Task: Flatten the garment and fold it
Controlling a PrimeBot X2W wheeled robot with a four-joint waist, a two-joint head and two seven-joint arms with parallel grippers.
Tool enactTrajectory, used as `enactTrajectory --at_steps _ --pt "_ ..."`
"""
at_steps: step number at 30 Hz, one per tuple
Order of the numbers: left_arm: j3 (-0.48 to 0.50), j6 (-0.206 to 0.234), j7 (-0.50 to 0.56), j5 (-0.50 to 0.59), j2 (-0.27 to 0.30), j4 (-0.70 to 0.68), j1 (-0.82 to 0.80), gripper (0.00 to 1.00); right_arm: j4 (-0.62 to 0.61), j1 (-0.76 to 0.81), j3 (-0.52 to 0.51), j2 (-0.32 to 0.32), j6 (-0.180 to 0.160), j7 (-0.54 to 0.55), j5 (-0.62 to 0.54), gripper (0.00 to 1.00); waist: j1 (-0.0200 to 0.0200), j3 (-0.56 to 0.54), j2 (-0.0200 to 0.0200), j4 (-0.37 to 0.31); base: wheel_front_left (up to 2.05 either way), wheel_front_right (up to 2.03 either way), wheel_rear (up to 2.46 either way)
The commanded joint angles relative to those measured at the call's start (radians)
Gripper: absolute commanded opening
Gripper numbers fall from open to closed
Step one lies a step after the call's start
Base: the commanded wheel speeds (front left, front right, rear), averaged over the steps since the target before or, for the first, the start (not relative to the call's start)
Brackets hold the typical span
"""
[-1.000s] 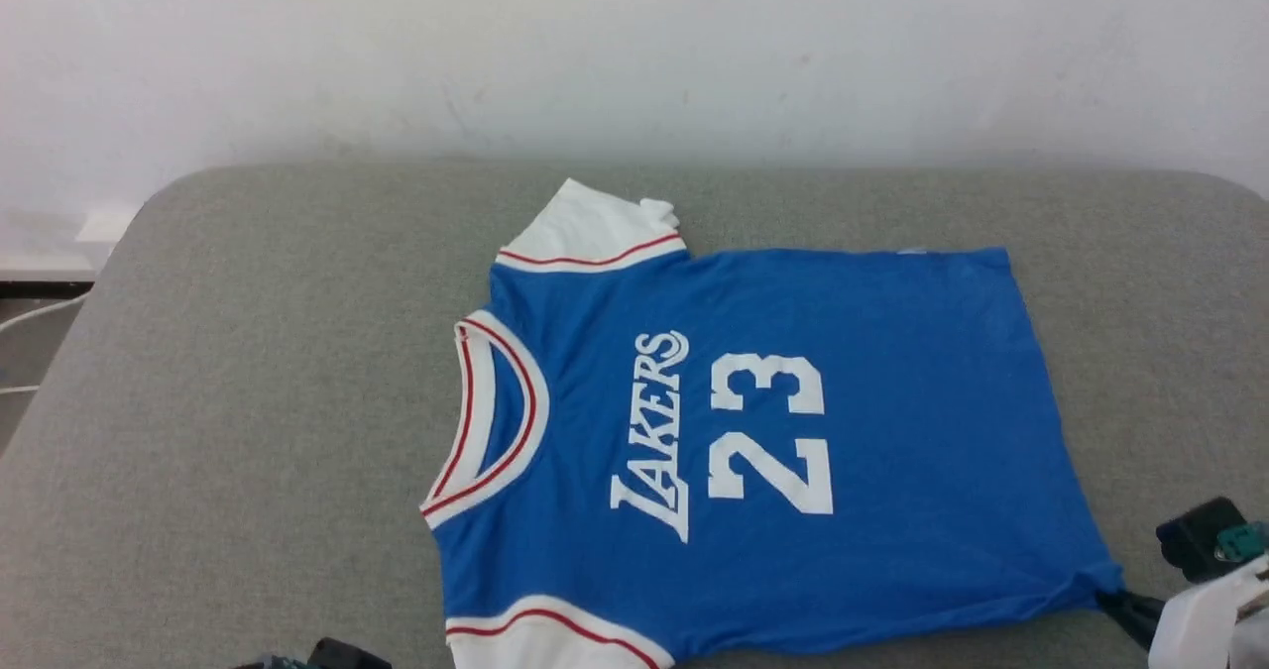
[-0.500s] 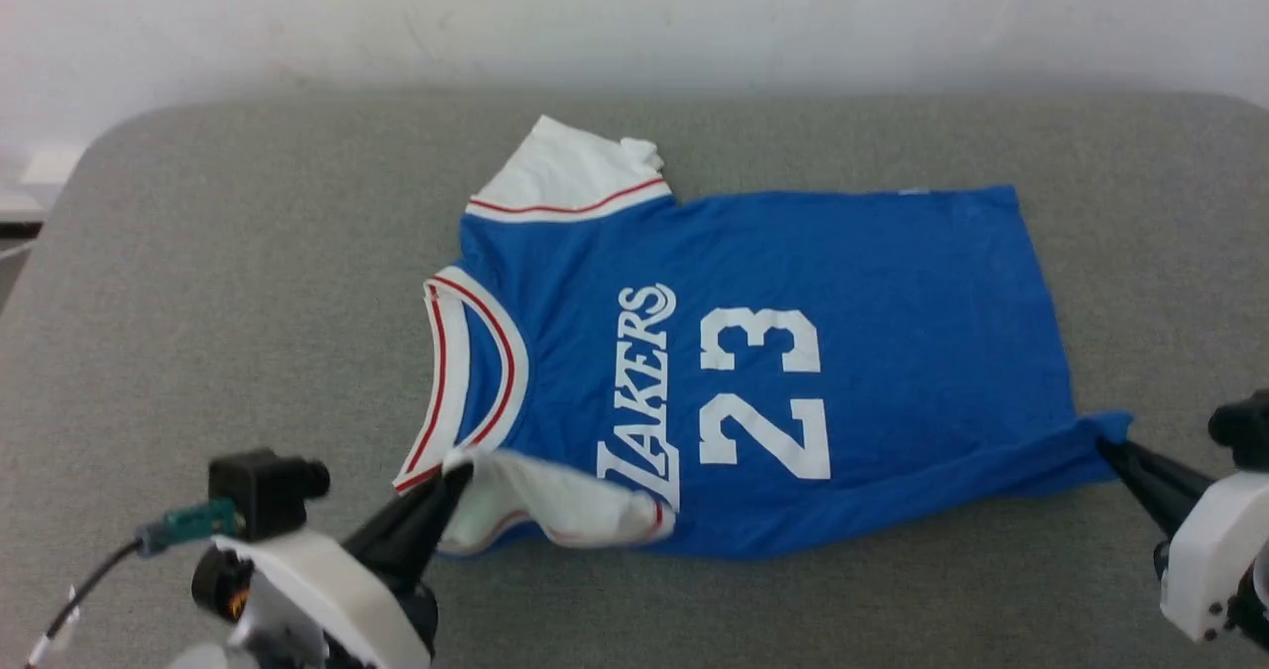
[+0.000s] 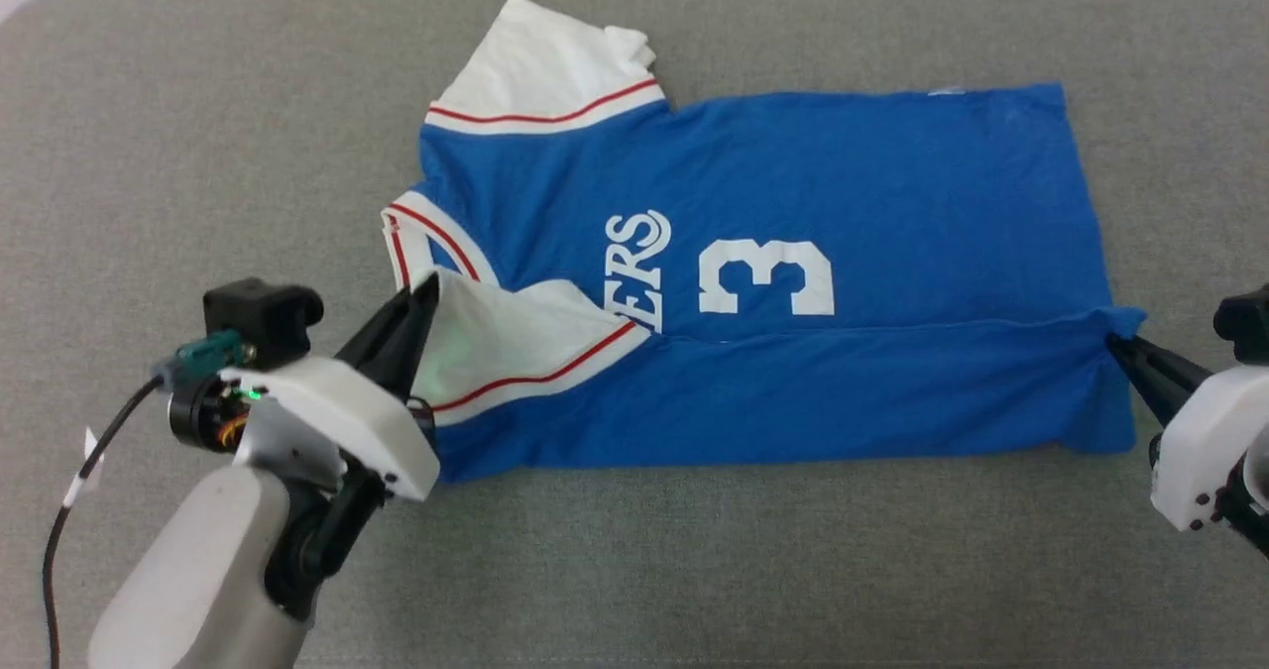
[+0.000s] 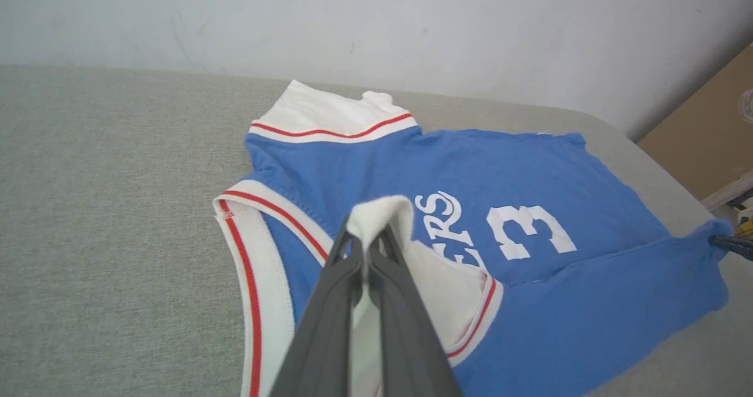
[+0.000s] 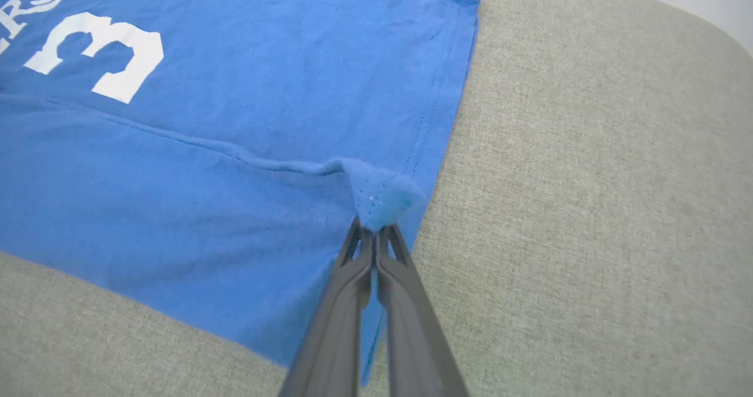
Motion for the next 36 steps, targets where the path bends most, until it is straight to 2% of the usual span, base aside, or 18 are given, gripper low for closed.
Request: enactTrajectory --at_steps 1,8,11,12,13,14,19,23,25,29,33,36 --pt "-0.005 0.007 0.001 0.015 -0.005 0.018 -0.026 0.0 0.006 -0.02 0.002 0.009 -0.002 -0.001 -0.008 0.0 -0.0003 0.034 0.0 0.004 0.0 0.0 0.0" --pt "-0.017 0.046 -0.002 0.052 -0.034 0.223 -0.107 0.0 0.091 -0.079 0.034 0.045 -0.002 -0.011 -0.02 0.0 -0.0003 0.054 0.0 0.002 0.0 0.0 0.0" --pt "-0.018 0.041 -0.004 0.025 -0.074 0.307 -0.115 0.0 0.143 -0.098 0.051 0.067 -0.002 -0.02 -0.031 0.0 -0.0003 0.039 0.0 0.0 0.0 0.0 0.0" --pt "-0.021 0.031 -0.005 0.02 -0.081 0.33 -0.117 0.31 0.161 -0.102 0.053 0.074 -0.002 -0.022 -0.031 0.04 -0.0003 0.032 0.0 0.0 0.0 0.0 0.0" --pt "-0.027 0.025 -0.01 0.022 -0.083 0.351 -0.119 0.87 0.177 -0.107 0.053 0.08 -0.002 -0.029 -0.038 1.0 -0.0003 0.024 0.0 -0.001 0.0 0.0 0.0" --pt "-0.028 0.022 -0.02 0.023 -0.087 0.369 -0.12 1.0 0.189 -0.111 0.055 0.086 -0.002 -0.037 -0.048 1.0 -0.0003 0.014 0.0 -0.002 0.0 0.0 0.0" --pt "-0.027 0.018 -0.074 0.023 -0.099 0.41 -0.096 1.0 0.221 -0.105 0.044 0.112 -0.002 -0.054 -0.088 1.0 -0.0003 -0.05 0.0 -0.005 0.0 0.0 0.0" --pt "0.0 0.039 -0.113 -0.009 -0.115 0.378 -0.035 1.0 0.206 -0.069 -0.031 0.151 -0.002 -0.071 -0.132 1.0 -0.0003 -0.106 0.0 -0.002 0.0 0.0 0.0" --pt "0.008 0.05 -0.121 -0.03 -0.129 0.346 0.014 1.0 0.195 -0.034 -0.078 0.178 -0.002 -0.058 -0.191 1.0 -0.0003 -0.13 0.0 -0.003 0.0 0.0 0.0" --pt "0.023 0.096 -0.139 -0.049 -0.139 0.259 0.115 1.0 0.141 0.059 -0.191 0.289 -0.002 -0.016 -0.299 1.0 -0.0003 -0.157 0.0 -0.003 0.0 0.0 0.0" --pt "0.023 0.163 -0.137 -0.035 -0.132 0.178 0.201 1.0 0.042 0.152 -0.317 0.415 -0.002 0.02 -0.4 1.0 -0.0003 -0.167 0.0 -0.002 0.0 0.0 0.0" --pt "0.009 0.217 -0.104 -0.016 -0.119 0.133 0.25 1.0 -0.053 0.213 -0.371 0.505 -0.002 0.052 -0.441 1.0 -0.0003 -0.165 0.0 -0.004 0.0 0.0 0.0"
